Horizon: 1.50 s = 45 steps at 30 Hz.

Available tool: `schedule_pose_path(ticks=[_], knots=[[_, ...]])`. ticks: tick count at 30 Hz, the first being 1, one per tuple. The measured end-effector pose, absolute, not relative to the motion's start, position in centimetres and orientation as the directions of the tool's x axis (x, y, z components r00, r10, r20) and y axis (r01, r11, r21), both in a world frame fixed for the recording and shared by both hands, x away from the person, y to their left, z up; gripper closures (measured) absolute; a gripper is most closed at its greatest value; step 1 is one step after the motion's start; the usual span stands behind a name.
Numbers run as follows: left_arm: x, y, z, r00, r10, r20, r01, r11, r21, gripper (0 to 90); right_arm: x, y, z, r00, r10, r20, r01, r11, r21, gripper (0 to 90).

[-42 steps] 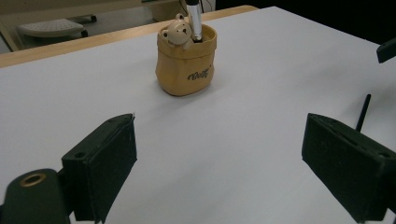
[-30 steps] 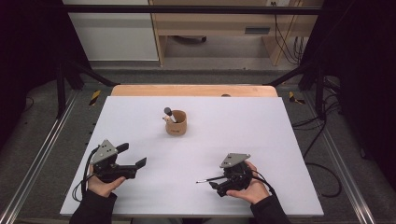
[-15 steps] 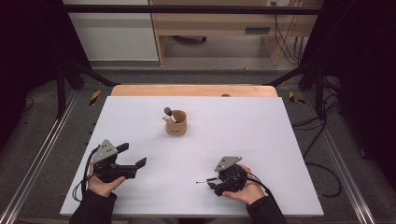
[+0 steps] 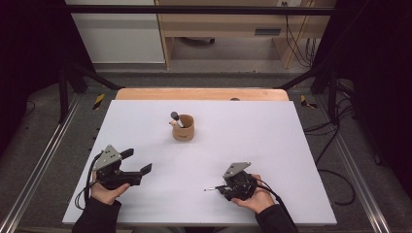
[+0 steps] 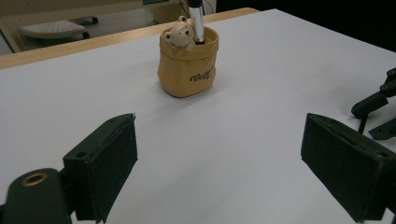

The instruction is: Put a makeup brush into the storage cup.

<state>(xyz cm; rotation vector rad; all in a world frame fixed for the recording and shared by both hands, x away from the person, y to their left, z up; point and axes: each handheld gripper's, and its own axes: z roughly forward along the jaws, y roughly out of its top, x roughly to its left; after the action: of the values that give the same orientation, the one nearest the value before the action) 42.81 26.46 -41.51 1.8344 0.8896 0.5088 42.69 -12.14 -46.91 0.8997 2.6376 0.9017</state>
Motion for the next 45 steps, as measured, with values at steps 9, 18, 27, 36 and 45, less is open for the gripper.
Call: schedule_pose_path(ticks=[9,18,27,36,45], knots=[[42.84,26.62,-41.48,0.641,0.766,-0.05,0.348,-0.232,0.908,10.6,42.7,-12.23,-46.8,-0.795,0.607,-0.002,0.482,0.633,0.606,70.3],[42.87,26.47,-41.58,0.644,0.763,-0.047,0.351,-0.241,0.905,10.7,42.79,-12.39,-46.69,-0.794,0.608,0.008,0.49,0.633,0.599,75.3],[42.91,26.44,-41.64,0.645,0.763,-0.045,0.351,-0.243,0.904,10.8,42.7,-12.46,-46.69,-0.805,0.593,0.005,0.48,0.645,0.595,75.9],[42.86,26.45,-41.57,0.647,0.761,-0.041,0.347,-0.246,0.905,10.5,42.56,-12.45,-46.6,-0.802,0.597,0.007,0.486,0.647,0.588,79.6],[42.79,26.38,-41.54,0.647,0.762,-0.038,0.344,-0.247,0.906,10.4,42.29,-12.41,-46.46,-0.805,0.593,0.015,0.494,0.655,0.572,82.7]])
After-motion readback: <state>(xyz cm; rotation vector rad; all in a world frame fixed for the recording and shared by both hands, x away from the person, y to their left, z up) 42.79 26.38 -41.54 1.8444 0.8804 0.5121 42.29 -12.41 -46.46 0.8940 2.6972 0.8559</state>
